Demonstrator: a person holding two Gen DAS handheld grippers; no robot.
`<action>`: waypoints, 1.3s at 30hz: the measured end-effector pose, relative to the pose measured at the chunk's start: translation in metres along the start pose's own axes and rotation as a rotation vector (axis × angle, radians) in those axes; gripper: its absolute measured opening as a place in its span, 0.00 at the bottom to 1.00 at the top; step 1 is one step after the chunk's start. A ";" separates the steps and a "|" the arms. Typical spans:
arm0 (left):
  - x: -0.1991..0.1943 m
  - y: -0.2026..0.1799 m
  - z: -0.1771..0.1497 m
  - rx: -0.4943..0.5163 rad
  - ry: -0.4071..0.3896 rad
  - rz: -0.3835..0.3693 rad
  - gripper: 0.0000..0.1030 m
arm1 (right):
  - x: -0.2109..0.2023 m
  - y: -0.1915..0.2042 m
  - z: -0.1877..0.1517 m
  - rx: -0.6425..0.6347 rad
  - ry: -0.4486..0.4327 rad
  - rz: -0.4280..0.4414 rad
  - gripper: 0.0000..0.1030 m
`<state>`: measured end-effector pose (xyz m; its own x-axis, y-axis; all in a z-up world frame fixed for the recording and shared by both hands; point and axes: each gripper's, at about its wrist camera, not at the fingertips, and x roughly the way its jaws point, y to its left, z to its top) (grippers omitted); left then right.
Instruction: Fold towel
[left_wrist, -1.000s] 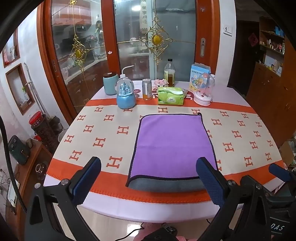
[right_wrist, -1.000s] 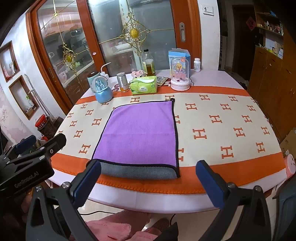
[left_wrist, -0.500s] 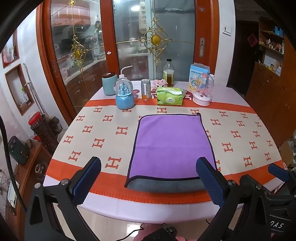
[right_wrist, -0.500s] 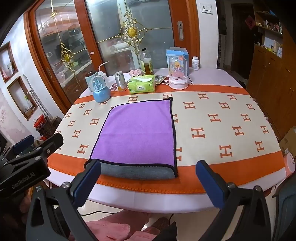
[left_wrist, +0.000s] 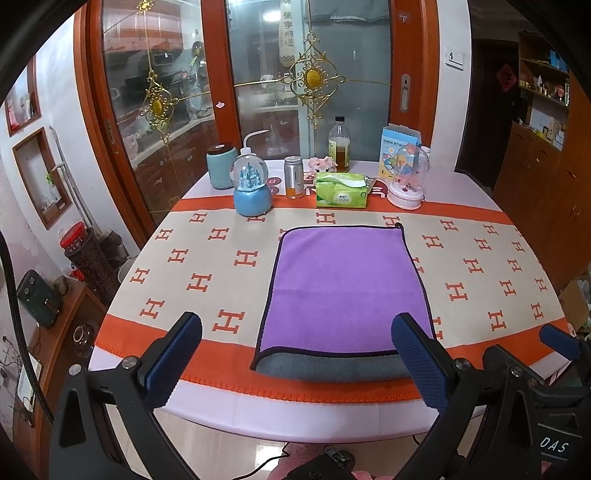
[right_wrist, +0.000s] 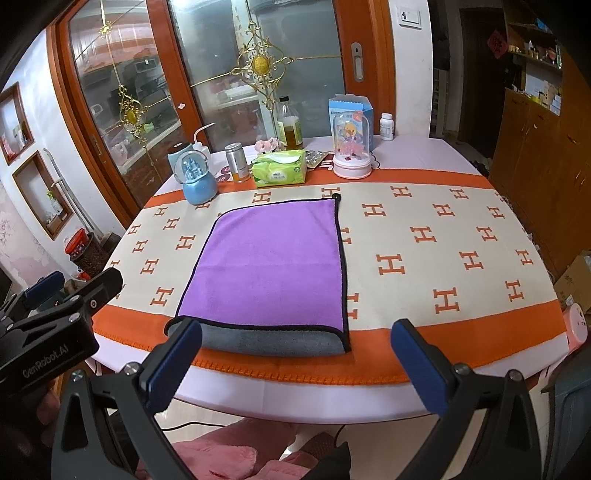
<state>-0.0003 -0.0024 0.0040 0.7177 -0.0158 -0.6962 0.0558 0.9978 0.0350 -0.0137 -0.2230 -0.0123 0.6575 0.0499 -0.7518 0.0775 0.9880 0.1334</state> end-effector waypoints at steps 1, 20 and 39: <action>0.000 0.000 0.000 -0.001 0.000 -0.006 0.99 | 0.000 0.001 0.000 -0.001 -0.001 -0.001 0.99; 0.001 0.004 -0.014 -0.010 0.048 -0.016 0.99 | -0.005 0.002 -0.004 -0.013 -0.023 0.013 0.99; 0.067 0.035 -0.027 0.029 0.163 -0.100 0.99 | 0.030 -0.013 -0.010 -0.061 -0.062 0.148 0.99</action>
<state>0.0313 0.0330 -0.0608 0.5860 -0.1014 -0.8040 0.1427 0.9895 -0.0208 -0.0022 -0.2333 -0.0433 0.7034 0.1888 -0.6853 -0.0685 0.9776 0.1991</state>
